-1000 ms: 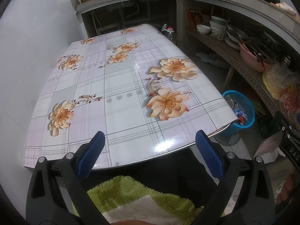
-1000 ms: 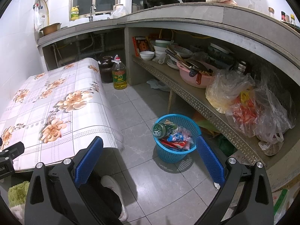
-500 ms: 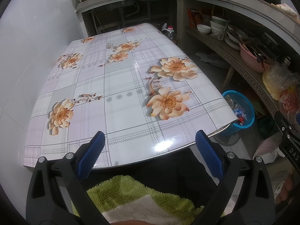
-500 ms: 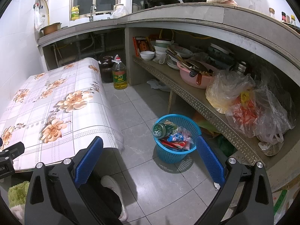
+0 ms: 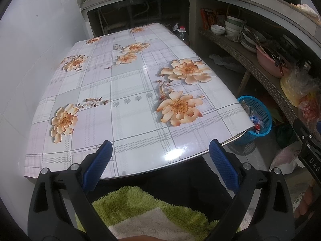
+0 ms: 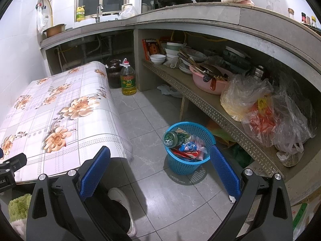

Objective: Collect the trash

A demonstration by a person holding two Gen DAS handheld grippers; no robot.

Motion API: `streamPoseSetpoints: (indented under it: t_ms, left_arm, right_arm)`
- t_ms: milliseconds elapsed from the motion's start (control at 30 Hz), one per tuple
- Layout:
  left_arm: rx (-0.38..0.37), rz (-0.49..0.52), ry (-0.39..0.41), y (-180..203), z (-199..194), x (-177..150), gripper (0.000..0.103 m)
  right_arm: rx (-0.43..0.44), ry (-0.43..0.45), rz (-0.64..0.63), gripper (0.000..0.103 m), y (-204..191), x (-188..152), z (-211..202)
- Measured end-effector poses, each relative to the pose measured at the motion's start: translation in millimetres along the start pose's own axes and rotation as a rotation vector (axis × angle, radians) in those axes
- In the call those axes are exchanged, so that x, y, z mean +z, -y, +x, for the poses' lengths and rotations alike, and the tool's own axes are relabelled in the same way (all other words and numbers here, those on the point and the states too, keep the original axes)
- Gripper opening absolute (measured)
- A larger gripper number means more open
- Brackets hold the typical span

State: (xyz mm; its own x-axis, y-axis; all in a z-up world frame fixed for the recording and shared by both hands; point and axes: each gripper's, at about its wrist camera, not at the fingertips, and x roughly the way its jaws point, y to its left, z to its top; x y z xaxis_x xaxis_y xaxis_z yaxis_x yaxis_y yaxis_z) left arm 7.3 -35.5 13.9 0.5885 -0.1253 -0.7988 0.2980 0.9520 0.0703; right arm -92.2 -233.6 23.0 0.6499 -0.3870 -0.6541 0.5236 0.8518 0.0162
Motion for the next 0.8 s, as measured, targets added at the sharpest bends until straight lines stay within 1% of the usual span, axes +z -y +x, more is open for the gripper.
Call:
streamPoseSetpoints:
  t_ms: [633,800]
  left_arm:
    - [-0.009,-0.006,-0.012,-2.9,3.0,-0.7,0.093]
    - [-0.021,-0.011,-0.026,-6.8,6.1,-1.0,0.093]
  right_arm:
    - [0.000,-0.001,0.001,0.096,-0.4,0.1,0.2]
    - [-0.001,0.000,0.001,0.097,0.1,1.0,0.4]
